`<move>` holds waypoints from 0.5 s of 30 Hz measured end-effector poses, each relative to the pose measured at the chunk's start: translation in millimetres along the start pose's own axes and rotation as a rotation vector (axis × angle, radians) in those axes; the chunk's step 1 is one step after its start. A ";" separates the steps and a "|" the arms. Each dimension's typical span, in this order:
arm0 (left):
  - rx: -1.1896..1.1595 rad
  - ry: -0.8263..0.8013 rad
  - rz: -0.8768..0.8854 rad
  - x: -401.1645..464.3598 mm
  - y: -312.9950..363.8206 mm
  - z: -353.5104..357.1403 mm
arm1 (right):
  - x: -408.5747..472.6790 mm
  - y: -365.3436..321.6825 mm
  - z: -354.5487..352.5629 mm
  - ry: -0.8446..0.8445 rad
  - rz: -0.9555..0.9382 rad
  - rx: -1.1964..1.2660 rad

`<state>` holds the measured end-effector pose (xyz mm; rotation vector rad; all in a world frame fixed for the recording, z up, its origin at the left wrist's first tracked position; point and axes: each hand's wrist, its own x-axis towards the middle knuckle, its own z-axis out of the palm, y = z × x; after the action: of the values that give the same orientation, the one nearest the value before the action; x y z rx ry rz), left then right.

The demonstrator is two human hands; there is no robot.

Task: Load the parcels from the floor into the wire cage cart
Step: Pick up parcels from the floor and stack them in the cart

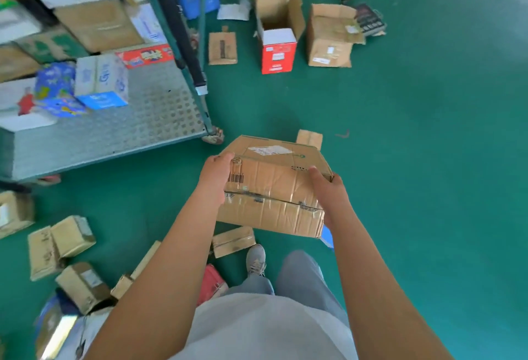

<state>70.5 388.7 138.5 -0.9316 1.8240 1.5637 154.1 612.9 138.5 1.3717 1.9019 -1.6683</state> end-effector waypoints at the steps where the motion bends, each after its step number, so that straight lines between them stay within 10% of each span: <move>1: -0.015 0.028 -0.006 3.3 1.6 -6.5 | 4.1 -8.3 9.1 -0.024 -0.002 -0.014; 15: -0.538 0.516 0.107 -38.8 14.4 -67.1 | 18.9 -150.1 107.2 -0.458 -0.373 -0.373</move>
<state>84.3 329.4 188.6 -1.6300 1.8219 2.0792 -11.1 543.8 186.7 0.4657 2.1148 -1.4970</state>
